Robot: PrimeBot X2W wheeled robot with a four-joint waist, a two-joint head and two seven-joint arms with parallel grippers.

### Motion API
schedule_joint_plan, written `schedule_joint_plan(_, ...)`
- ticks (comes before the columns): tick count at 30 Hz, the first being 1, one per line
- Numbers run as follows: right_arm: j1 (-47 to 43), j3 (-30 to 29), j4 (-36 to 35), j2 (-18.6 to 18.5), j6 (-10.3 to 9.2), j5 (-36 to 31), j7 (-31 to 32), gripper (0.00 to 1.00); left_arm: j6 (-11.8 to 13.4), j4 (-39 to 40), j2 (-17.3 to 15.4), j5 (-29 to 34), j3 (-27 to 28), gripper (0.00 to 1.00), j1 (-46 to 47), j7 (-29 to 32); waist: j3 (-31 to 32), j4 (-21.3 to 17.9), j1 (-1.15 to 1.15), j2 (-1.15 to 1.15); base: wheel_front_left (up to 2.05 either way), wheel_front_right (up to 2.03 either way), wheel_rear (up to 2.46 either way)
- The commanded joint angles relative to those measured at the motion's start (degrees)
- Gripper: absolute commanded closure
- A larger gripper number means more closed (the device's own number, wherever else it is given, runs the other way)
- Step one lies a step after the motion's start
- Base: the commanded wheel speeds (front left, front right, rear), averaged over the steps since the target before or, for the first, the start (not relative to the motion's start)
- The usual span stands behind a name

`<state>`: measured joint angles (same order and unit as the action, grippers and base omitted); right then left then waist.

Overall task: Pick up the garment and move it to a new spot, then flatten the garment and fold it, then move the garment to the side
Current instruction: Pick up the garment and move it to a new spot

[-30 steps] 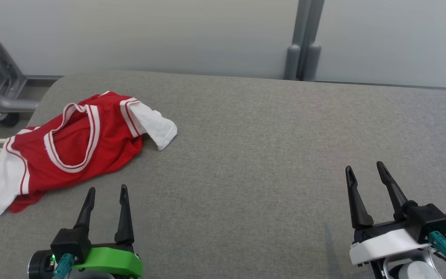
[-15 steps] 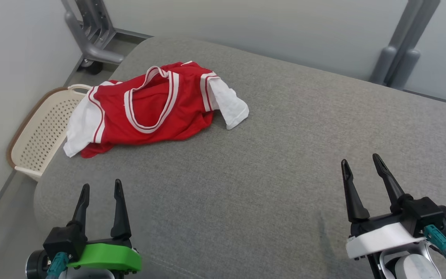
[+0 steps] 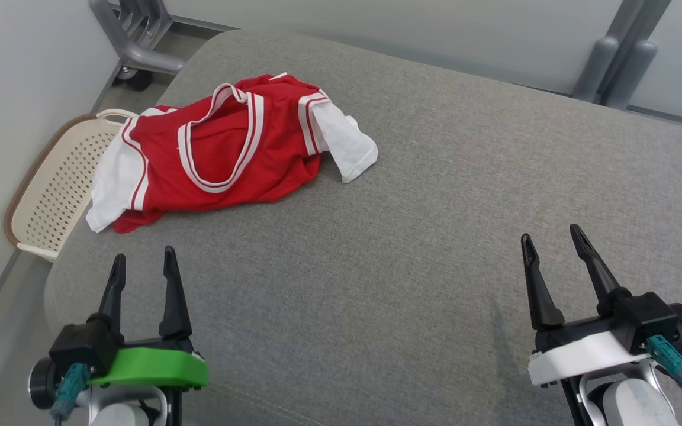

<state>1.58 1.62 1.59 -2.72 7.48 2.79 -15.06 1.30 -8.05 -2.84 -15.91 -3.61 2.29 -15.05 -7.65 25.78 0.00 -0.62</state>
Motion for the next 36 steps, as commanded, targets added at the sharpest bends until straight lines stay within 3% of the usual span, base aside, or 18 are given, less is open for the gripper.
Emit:
schedule_joint_plan(1,0.9,-0.1,-0.2,-0.3,0.03,-0.5,-0.2,0.0,-0.8,-0.4,-0.1,0.9,0.7,0.0,2.4,-0.2,-1.1,-1.2,0.0,0.62,0.0,0.0,0.0)
schedule_joint_plan(8,2.5,0.4,-0.7,-0.3,0.03,-1.1,-0.2,0.0,-4.6,-6.2,-4.3,3.6,0.5,0.0,13.2,0.3,-4.0,-4.2,0.0,0.62,0.0,0.0,0.0)
schedule_joint_plan(17,4.9,1.2,-0.9,-0.3,0.03,-2.2,-0.2,0.0,-7.5,-17.7,-11.5,4.2,-1.6,0.0,30.7,7.2,-8.9,-9.1,0.0,0.62,0.0,0.0,0.0)
schedule_joint_plan(27,7.3,1.8,-1.2,-0.3,0.03,-3.0,-0.2,0.0,-8.7,-31.0,-13.6,1.4,-5.8,0.0,40.3,11.3,-13.7,-13.6,0.0,0.62,0.0,0.0,0.0)
schedule_joint_plan(36,8.9,2.7,-1.4,-0.3,0.03,-3.5,-0.2,0.0,-8.8,-37.9,-15.3,-2.9,-9.0,0.0,44.8,11.8,-17.3,-16.2,0.0,0.62,0.0,0.0,0.0)
